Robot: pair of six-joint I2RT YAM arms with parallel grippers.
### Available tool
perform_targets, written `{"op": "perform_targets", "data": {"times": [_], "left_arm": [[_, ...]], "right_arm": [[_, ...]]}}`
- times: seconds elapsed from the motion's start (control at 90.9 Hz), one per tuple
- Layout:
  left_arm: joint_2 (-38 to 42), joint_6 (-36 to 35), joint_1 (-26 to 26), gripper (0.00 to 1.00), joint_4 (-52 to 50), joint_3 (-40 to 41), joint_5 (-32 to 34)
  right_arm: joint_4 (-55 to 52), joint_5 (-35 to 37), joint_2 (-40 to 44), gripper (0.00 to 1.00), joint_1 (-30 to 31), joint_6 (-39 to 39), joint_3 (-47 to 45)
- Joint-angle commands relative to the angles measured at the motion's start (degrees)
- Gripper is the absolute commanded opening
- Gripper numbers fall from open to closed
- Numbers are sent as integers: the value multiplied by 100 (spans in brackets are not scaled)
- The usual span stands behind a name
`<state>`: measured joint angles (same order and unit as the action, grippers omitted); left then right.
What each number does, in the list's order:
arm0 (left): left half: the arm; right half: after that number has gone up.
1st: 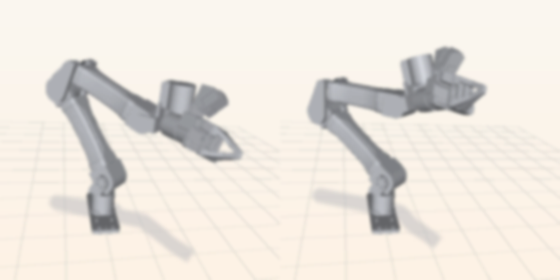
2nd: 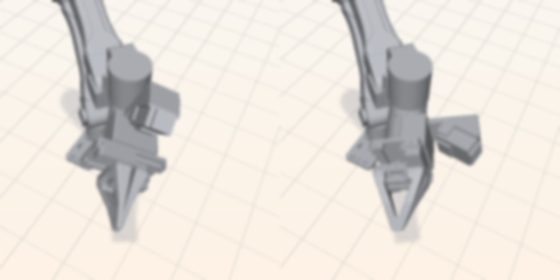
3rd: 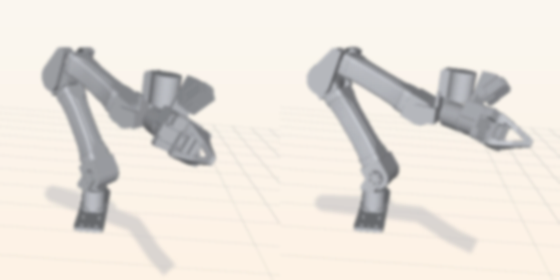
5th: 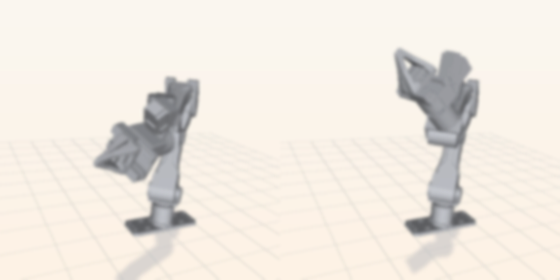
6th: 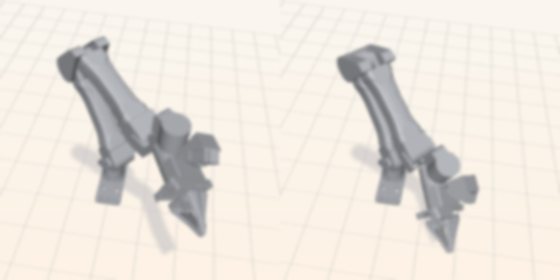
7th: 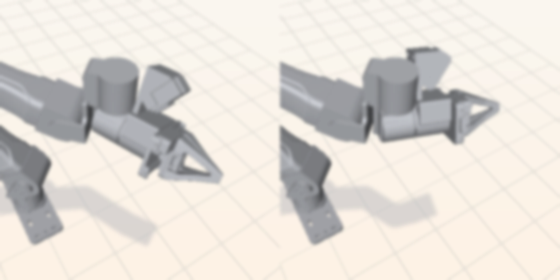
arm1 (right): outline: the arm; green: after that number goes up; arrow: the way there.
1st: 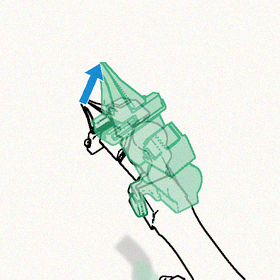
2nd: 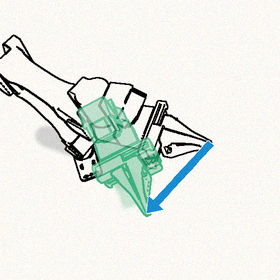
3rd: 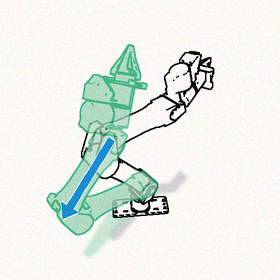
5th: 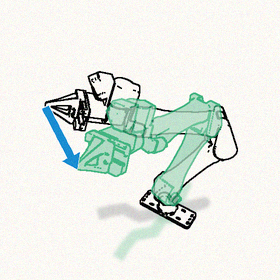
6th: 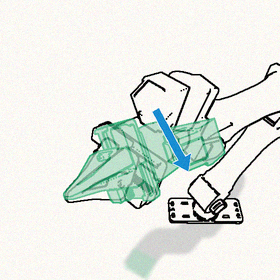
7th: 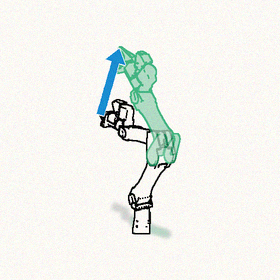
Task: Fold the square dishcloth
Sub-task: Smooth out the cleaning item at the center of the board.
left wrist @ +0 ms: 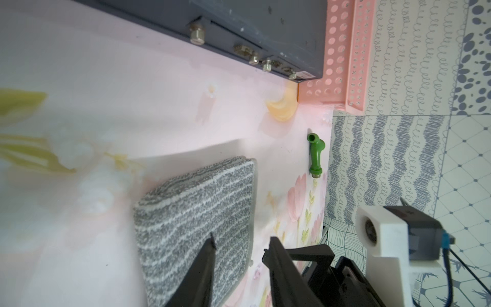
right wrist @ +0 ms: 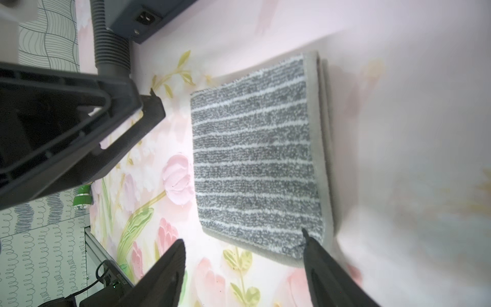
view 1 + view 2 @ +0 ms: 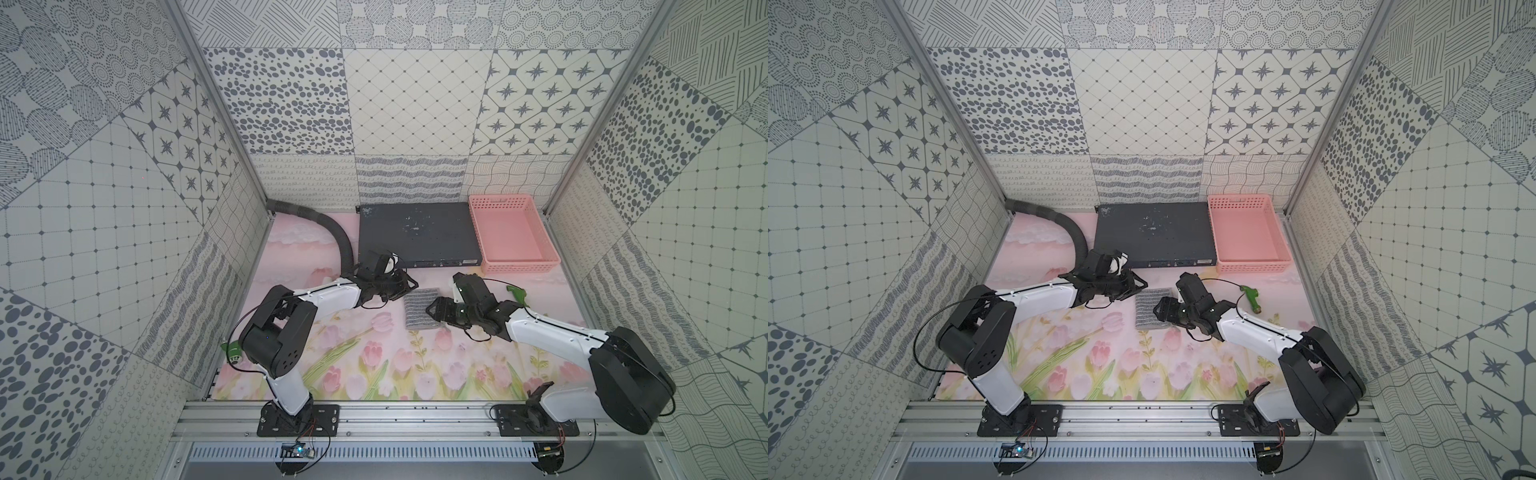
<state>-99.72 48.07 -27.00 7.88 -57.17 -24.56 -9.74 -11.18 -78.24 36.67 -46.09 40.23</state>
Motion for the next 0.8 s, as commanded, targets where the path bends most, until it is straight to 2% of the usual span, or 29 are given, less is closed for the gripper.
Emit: {"op": "perform_targets", "data": {"times": [0.0, 0.176, 0.462, 0.792], "left_arm": [[397, -31, 4, 36, -242, 252, -90], [531, 177, -200, 35, 36, 708, -139], [34, 493, -472, 31, 537, 1020, -254], [-142, 367, -464, 30, 165, 929, 105]], "right_arm": [[-339, 395, 181, 73, -8, 193, 233], [-371, 459, -28, 73, -54, 196, 337], [-371, 568, -588, 72, -78, 237, 552], [-369, 606, -715, 73, -142, 303, 573]]}}
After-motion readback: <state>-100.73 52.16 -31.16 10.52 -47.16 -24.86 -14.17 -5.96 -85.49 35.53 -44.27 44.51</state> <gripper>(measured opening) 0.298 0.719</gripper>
